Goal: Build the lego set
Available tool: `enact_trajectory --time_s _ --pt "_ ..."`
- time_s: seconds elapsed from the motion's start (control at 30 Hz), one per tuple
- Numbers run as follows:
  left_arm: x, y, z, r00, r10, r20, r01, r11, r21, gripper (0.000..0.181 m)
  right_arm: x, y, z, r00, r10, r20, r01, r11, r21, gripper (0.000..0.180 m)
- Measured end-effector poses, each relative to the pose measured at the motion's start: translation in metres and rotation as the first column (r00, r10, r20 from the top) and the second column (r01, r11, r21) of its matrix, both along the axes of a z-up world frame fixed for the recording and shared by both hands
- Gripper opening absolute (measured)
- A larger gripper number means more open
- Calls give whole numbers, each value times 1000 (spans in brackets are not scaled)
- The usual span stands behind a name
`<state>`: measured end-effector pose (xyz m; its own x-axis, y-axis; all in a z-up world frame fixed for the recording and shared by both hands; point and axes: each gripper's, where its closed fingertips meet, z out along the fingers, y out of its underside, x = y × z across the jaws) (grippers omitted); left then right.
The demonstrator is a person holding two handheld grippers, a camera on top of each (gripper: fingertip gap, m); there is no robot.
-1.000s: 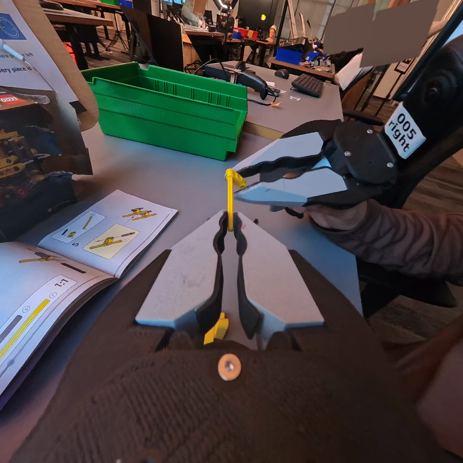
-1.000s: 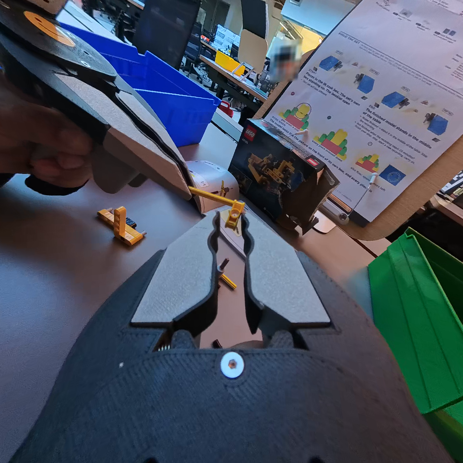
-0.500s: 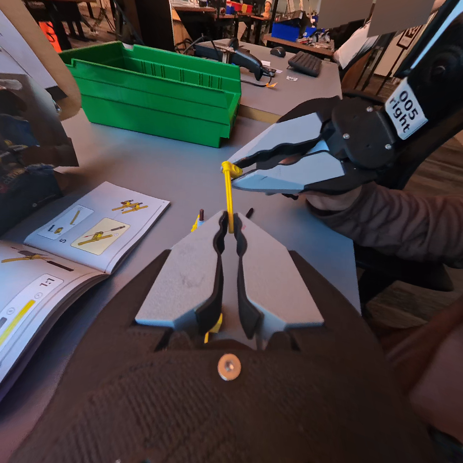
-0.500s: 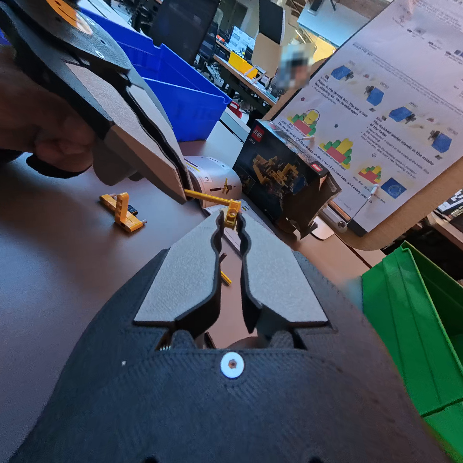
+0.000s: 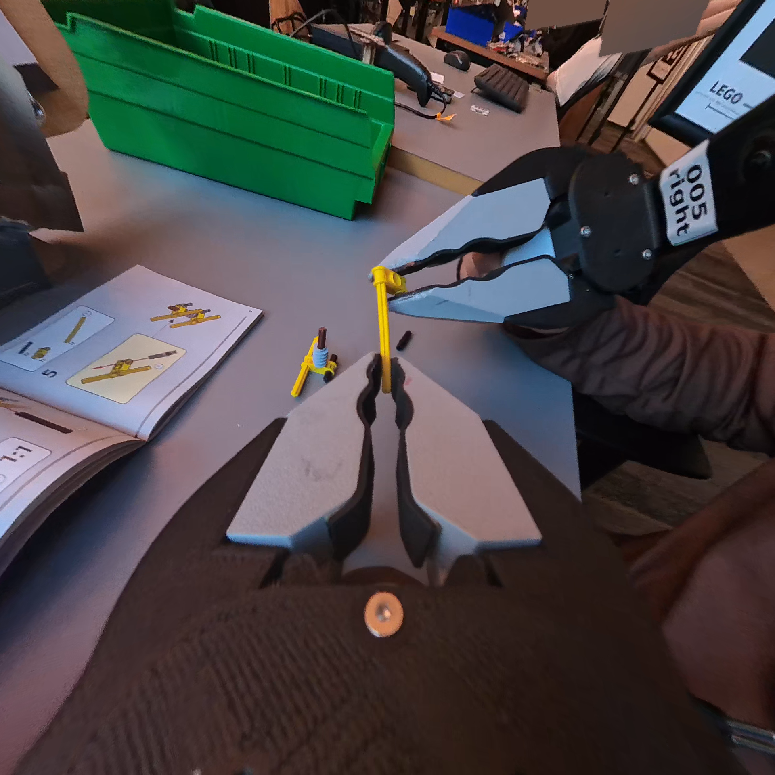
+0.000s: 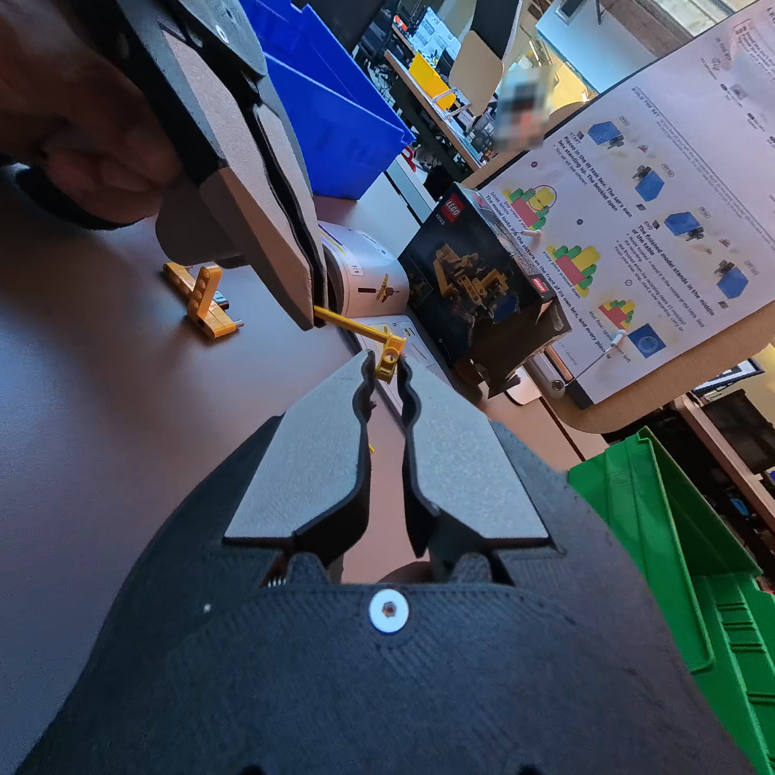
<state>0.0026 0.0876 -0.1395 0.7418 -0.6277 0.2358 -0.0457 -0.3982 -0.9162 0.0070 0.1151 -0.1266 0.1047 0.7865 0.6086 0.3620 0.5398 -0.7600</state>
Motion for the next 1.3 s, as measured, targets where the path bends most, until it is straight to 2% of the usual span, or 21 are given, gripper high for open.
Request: enact_trajectory --time_s 0.37,0.47,0.53,0.57,0.63,0.73,0.77,0.83,1.0,1.07,1.2,1.3 --pt "4 0 -4 1000 -16 18 17 1000 -16 1 -1 -1 2 1000 -10 -7 11 996 84 7" --pt "2 0 1 999 -33 -6 33 999 16 2 -1 -4 8 998 21 -67 -22 1000 -21 7" --pt "1 -1 4 999 -24 -39 26 998 53 2 0 -7 13 990 74 -118 -92 985 -149 10" --pt "0 -1 2 996 -23 -91 29 997 66 1 2 -7 17 983 94 -157 -128 965 -228 19" --pt "3 -5 2 983 -38 -181 61 990 125 1 7 -8 21 966 149 -211 -226 884 -409 18" --pt "3 -5 4 955 -5 -296 71 975 211 1 17 -22 19 925 292 -244 -380 663 -646 22" --pt "3 -6 4 947 0 -321 78 970 231 1 20 -25 19 913 320 -255 -403 598 -693 21" --pt "3 -7 6 934 13 -358 90 959 269 1 23 -26 24 898 328 -293 -434 549 -714 10" --pt "4 -8 3 901 28 -432 123 940 317 1 15 -20 8 939 294 -176 -330 640 -694 20" --pt "5 -7 2 886 40 -461 131 933 334 1 14 -27 7 932 325 -160 -345 659 -669 6" --pt "5 -7 0 870 47 -491 145 927 346 1 15 -30 7 936 326 -135 -338 718 -608 6" --pt "11 -11 -5 891 -10 -454 163 940 300 1 17 -35 9 926 354 -132 -366 752 -549 6"
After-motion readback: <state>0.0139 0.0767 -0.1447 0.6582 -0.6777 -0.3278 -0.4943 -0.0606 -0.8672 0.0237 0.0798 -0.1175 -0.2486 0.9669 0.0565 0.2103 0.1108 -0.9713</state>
